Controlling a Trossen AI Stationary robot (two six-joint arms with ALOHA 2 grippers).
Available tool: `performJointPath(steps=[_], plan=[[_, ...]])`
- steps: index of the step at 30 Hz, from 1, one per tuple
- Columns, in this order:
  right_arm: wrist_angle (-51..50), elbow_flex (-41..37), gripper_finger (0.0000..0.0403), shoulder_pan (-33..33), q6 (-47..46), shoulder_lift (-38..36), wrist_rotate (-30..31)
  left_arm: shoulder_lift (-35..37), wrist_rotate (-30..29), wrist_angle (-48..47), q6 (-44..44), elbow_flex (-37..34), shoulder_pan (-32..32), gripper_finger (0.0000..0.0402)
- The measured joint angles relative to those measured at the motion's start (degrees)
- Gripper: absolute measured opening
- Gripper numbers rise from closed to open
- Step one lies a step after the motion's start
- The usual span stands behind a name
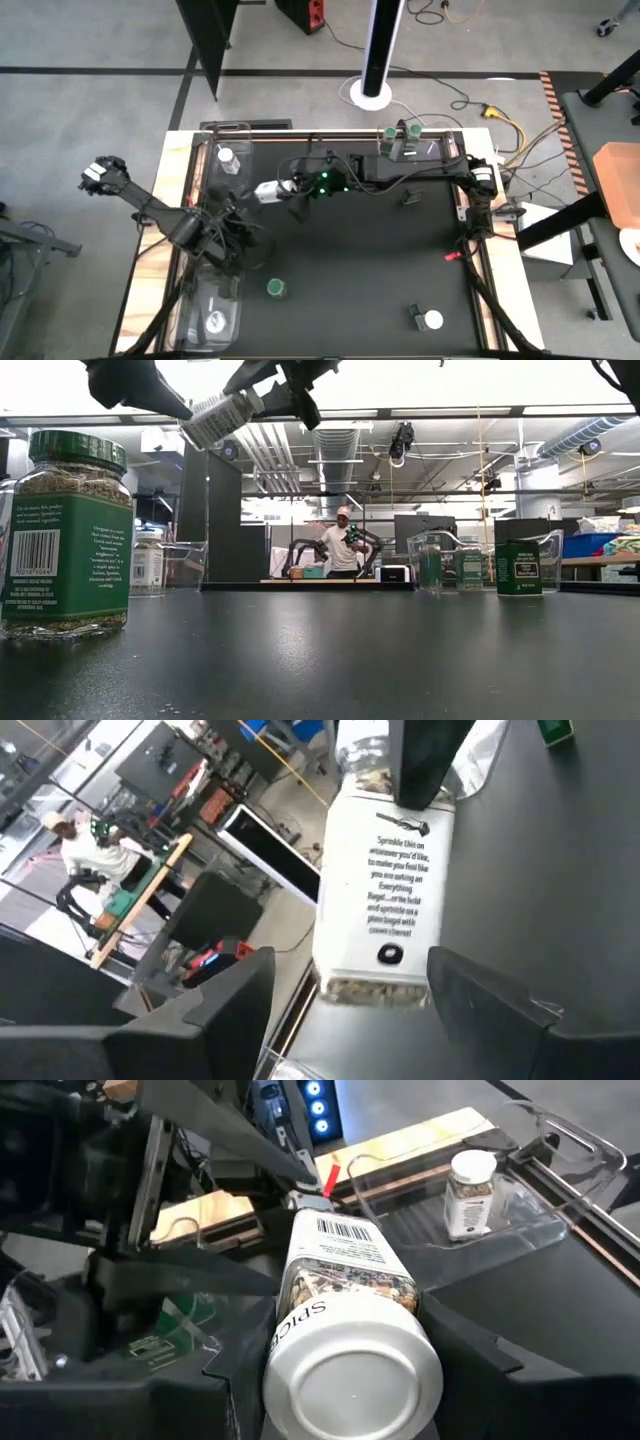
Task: Sort spices by type
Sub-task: Put the top white seasoning bottle into the top left transparent bin
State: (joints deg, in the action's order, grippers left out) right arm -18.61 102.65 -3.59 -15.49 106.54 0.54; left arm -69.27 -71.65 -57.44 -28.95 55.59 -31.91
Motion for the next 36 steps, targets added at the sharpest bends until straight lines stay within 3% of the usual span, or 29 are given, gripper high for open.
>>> performJointPath(steps=[3,9,15,20,23,30,36], plan=[[0.5,0.0,0.0195,0.0,0.0,0.0,0.1,0.0,1.0,3.8,5.0,-0.1,2.1,0.0247],[0.2,-0.1,0.0195,-0.5,0.7,0.0,-0.2,0.0,9.4,11.7,16.2,-0.2,8.2,0.0247],[0.2,-0.1,0.0195,-0.4,1.9,-0.3,-1.6,0.2,10.6,11.9,16.9,-0.2,10.5,0.0233],[-0.6,-0.1,0.0195,-0.2,-0.9,-1.2,-3.0,0.1,10.2,13.6,16.9,-0.6,9.5,0.0187],[-1.1,-0.2,0.0196,0.1,-1.5,-1.4,-3.2,0.1,9.7,15.2,16.9,-0.6,8.5,0.0186],[-1.7,-0.7,0.0287,0.4,3.0,-2.4,-3.7,1.3,11.9,18.0,16.3,-2.8,7.2,0.0186],[-2.0,-0.7,0.0337,0.5,7.6,-7.2,-3.6,4.8,16.7,33.1,19.7,-7.8,6.1,0.0186]])
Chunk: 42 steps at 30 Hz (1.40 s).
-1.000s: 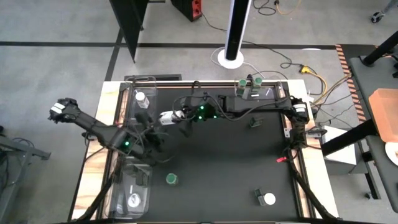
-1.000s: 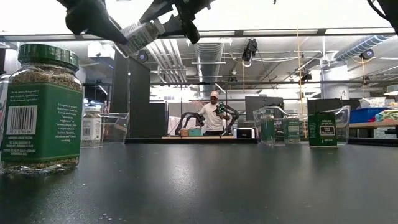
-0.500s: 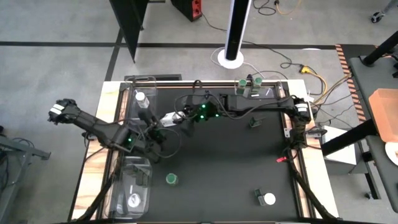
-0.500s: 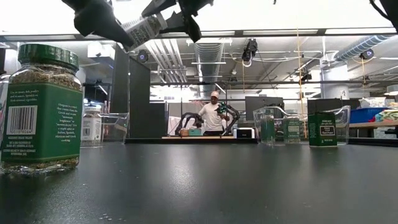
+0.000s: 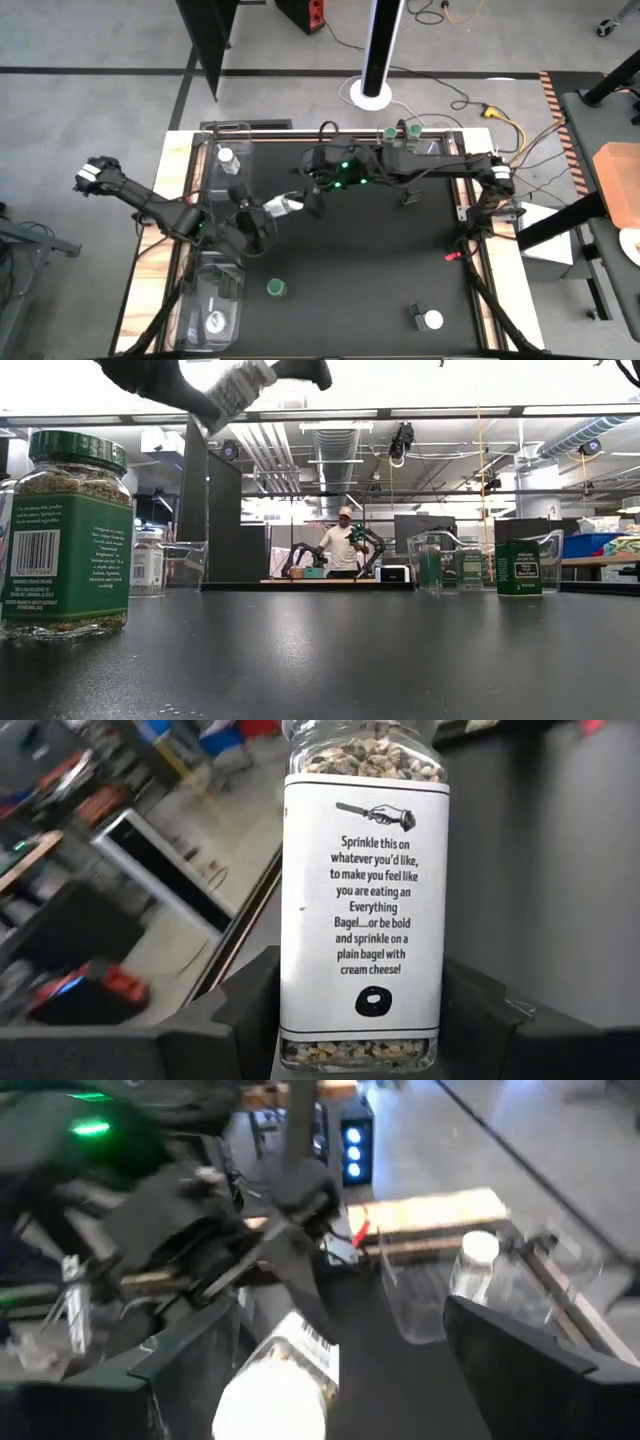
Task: Sort spices by type
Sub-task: Put the top white seasoning bottle into the top left transparent bin
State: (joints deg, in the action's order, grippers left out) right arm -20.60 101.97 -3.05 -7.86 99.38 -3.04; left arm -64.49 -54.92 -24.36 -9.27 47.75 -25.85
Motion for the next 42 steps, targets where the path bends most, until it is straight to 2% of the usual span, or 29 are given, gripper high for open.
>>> performJointPath(steps=[5,9,13,17,21,23,25,27,30,34,40,42], plan=[[-1.0,-3.1,0.034,3.2,7.8,-6.0,-0.3,1.9,2.9,14.8,8.8,-3.5,-1.1,0.0186],[4.8,-14.0,0.0332,8.1,10.5,-10.8,-0.4,3.9,8.1,28.4,15.8,-7.6,-1.9,0.0186],[12.1,-25.2,0.0325,10.5,12.7,-15.4,0.8,6.1,11.7,38.1,21.1,-11.9,-1.9,0.0186],[27.0,-35.2,0.0326,10.6,19.8,-18.4,7.0,7.9,14.6,45.6,27.6,-13.9,-1.8,0.0186],[46.8,-43.2,0.0334,7.9,26.0,-15.5,6.4,9.3,18.7,47.5,32.6,-14.2,-0.1,0.0186],[53.7,-44.0,0.0339,5.7,25.4,-14.1,2.4,9.8,23.3,47.9,32.7,-13.9,1.4,0.0186],[58.1,-43.7,0.0343,3.9,23.6,-12.7,-5.3,10.0,28.6,48.5,32.7,-13.8,2.7,0.0186],[61.2,-42.8,0.0344,3.4,22.1,-10.9,-9.8,9.7,30.9,49.4,32.5,-13.8,3.7,0.0186],[61.6,-40.9,0.0344,3.8,21.9,-9.3,-10.5,9.4,31.1,49.4,32.9,-13.9,3.9,0.0186],[61.7,-37.5,0.0341,5.3,22.4,-7.8,-10.5,9.2,35.8,52.5,32.8,-15.6,3.8,0.0186],[59.9,-34.1,0.0332,9.2,25.7,-4.2,-10.3,8.7,36.2,57.6,32.8,-18.4,3.8,0.0186],[60.1,-32.9,0.0329,9.8,25.9,-3.5,-7.7,8.7,36.4,59.7,32.8,-18.9,3.8,0.0186]])
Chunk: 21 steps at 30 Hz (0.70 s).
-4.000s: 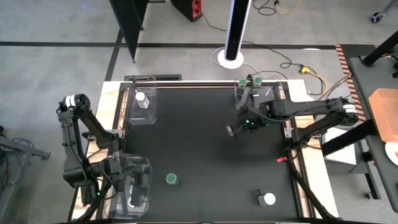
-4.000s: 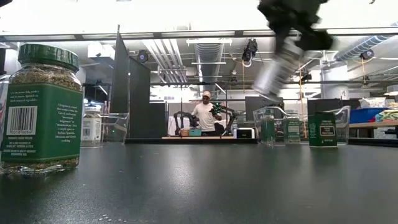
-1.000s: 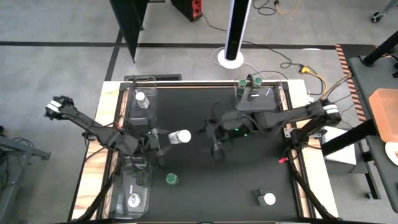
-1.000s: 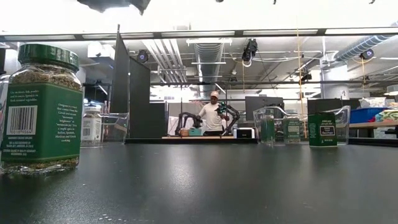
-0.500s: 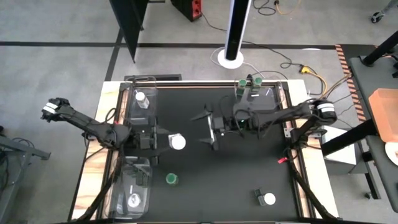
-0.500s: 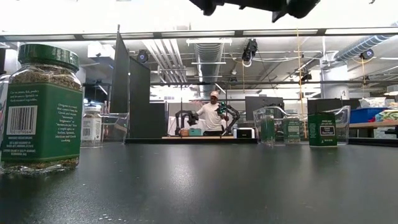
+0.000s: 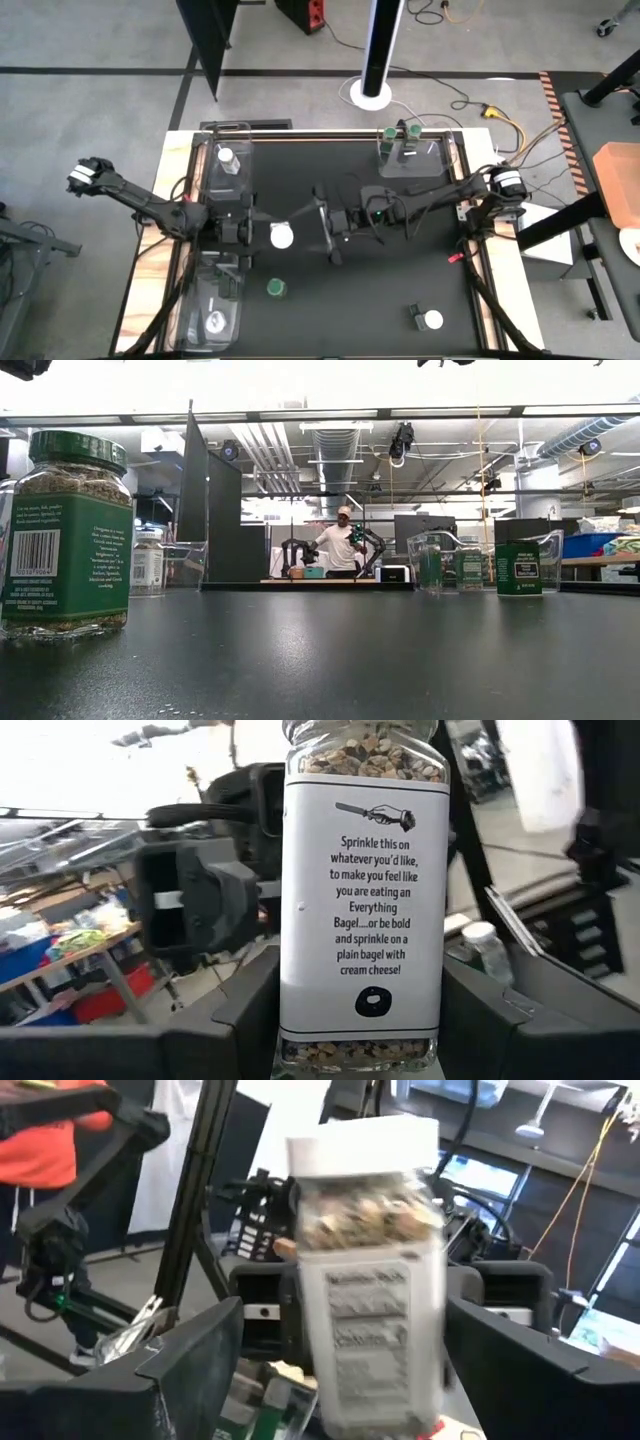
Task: Sort spices by type
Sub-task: Put the top white seasoning bottle into the top left transparent bin
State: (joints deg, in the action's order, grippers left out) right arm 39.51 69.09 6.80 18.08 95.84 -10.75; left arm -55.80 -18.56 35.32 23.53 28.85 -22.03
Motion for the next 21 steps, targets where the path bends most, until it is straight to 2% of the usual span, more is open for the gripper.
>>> performJointPath(steps=[10,14,17,21], plan=[[-0.2,5.0,0.0311,0.3,2.7,3.6,0.9,-2.1,-1.9,2.6,0.5,-0.8,0.2,0.0185],[-3.3,6.2,0.0295,0.3,5.9,3.8,0.9,-4.0,-1.9,2.3,0.4,0.1,0.2,0.0185],[-3.7,6.3,0.0265,0.3,7.4,3.8,1.0,-5.5,-1.9,2.6,0.8,1.0,0.2,0.0198],[-4.6,6.3,0.0188,0.5,9.0,3.7,1.5,-6.9,-1.9,2.8,2.1,2.6,0.3,0.0217]])
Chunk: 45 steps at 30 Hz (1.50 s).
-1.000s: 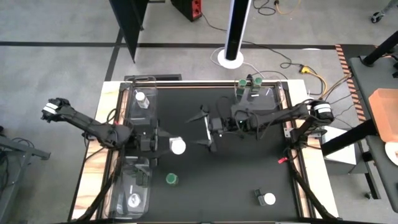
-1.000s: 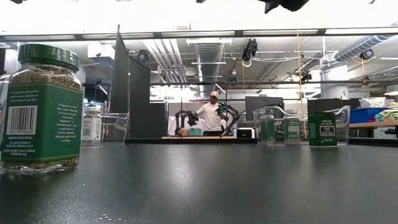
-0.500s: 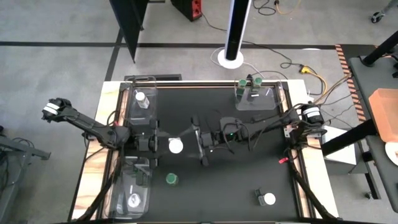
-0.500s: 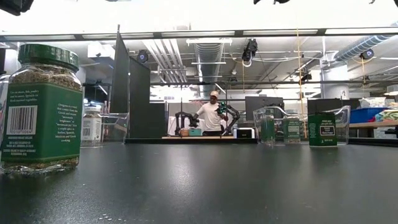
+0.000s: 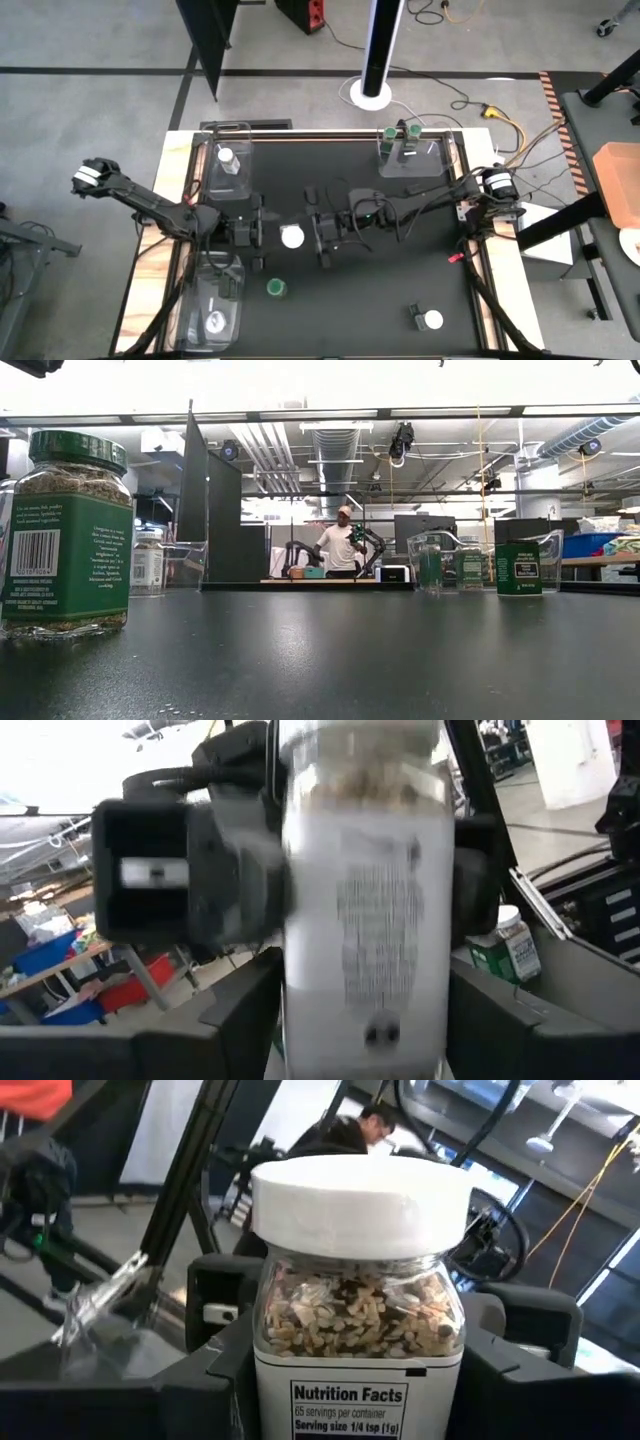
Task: Sort spices by type
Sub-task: Put the top white seasoning bottle into the top left transparent bin
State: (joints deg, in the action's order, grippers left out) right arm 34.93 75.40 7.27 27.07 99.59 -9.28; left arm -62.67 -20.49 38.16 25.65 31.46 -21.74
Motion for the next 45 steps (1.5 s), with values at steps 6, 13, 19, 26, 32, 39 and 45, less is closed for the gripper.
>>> performJointPath(steps=[6,13,19,26,32,39,45], plan=[[-4.3,0.0,0.0188,0.0,1.8,-0.6,4.3,0.6,-5.3,-2.5,0.1,0.6,-0.1,0.0223],[-12.7,-0.1,0.0188,0.7,5.4,-2.5,22.6,2.5,-21.2,-10.8,-1.8,0.4,0.0,0.0226],[-20.1,0.0,0.0188,0.7,8.3,-3.2,38.7,2.7,-24.2,-13.8,-4.2,0.5,0.0,0.0226],[-24.4,0.0,0.0188,1.1,10.0,-3.1,49.8,2.8,-24.2,-13.2,-11.9,1.6,1.9,0.0235],[-24.4,0.0,0.0188,1.0,10.1,-3.0,51.3,2.8,-22.1,-13.2,-12.9,2.5,3.2,0.0271],[-24.4,0.0,0.0188,1.0,12.3,-3.0,52.9,2.8,-14.9,-10.3,-13.5,2.6,4.6,0.0292],[-24.4,0.0,0.0188,1.0,13.0,-3.0,53.0,1.7,-14.4,-8.5,-17.7,2.6,8.3,0.0293]])
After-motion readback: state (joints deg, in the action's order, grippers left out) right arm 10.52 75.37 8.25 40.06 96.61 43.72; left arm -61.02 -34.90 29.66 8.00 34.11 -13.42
